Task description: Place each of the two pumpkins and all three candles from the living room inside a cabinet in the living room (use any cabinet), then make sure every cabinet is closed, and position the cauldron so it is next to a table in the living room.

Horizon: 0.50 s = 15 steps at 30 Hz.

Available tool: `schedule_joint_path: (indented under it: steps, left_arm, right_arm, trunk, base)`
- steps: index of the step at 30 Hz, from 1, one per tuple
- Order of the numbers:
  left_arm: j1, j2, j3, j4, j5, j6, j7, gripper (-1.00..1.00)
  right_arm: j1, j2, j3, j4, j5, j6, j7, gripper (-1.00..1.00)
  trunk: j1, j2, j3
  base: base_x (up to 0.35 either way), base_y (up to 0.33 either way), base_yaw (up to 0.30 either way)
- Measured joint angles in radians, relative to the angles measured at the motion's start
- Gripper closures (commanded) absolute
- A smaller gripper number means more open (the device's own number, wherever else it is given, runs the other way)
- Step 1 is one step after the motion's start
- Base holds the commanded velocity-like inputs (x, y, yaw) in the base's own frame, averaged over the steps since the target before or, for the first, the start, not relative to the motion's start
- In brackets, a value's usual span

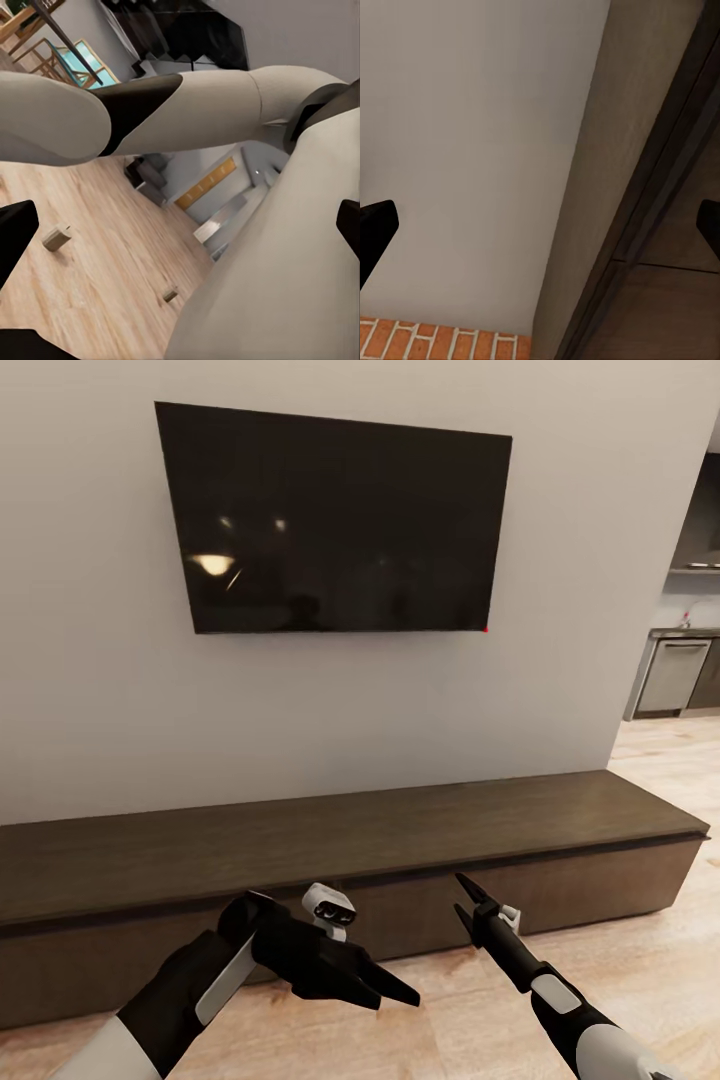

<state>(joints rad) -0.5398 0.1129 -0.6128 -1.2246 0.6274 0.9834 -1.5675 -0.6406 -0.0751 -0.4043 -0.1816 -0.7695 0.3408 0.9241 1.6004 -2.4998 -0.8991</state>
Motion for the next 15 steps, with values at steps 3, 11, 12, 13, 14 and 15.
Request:
schedule_joint_path:
  steps: [3, 11, 12, 13, 14, 15]
  left_arm:
    - [0.002, 0.000, 0.000, -0.001, 0.000, 0.000, 0.000, -1.00]
    - [0.016, -0.004, -0.004, -0.008, 0.015, -0.001, 0.000, -1.00]
    - [0.024, -0.007, -0.004, -0.008, 0.020, -0.001, 0.000, -1.00]
    - [0.034, -0.010, -0.002, -0.007, 0.026, -0.001, 0.000, -1.00]
    - [0.042, -0.013, 0.000, -0.008, 0.029, -0.001, 0.000, -1.00]
    - [0.048, -0.018, 0.001, -0.008, 0.032, -0.001, 0.000, -1.00]
  right_arm:
    - [0.000, 0.000, 0.000, 0.000, 0.000, 0.000, -0.002, -1.00]
    - [0.000, 0.000, 0.000, 0.000, 0.000, -0.001, -0.008, -1.00]
    - [0.000, 0.000, 0.000, 0.000, 0.000, -0.001, -0.008, -1.00]
    - [0.000, 0.000, 0.001, 0.000, 0.000, -0.001, -0.008, -1.00]
    - [0.000, 0.000, 0.001, 0.000, 0.000, -0.002, -0.008, -1.00]
    - [0.000, 0.000, 0.002, 0.000, 0.000, -0.004, -0.009, -1.00]
  trunk:
    - [0.000, 0.000, 0.000]
    - [0.000, 0.000, 0.000]
    - [0.000, 0.000, 0.000]
    - [0.000, 0.000, 0.000]
    - [0.000, 0.000, 0.000]
    - [0.000, 0.000, 0.000]
  base:
    - [0.047, 0.000, 0.000]
    - [0.006, 0.000, 0.000]
    - [0.000, 0.000, 0.000]
    - [0.000, 0.000, 0.000]
    - [0.000, 0.000, 0.000]
    - [0.000, 0.000, 0.000]
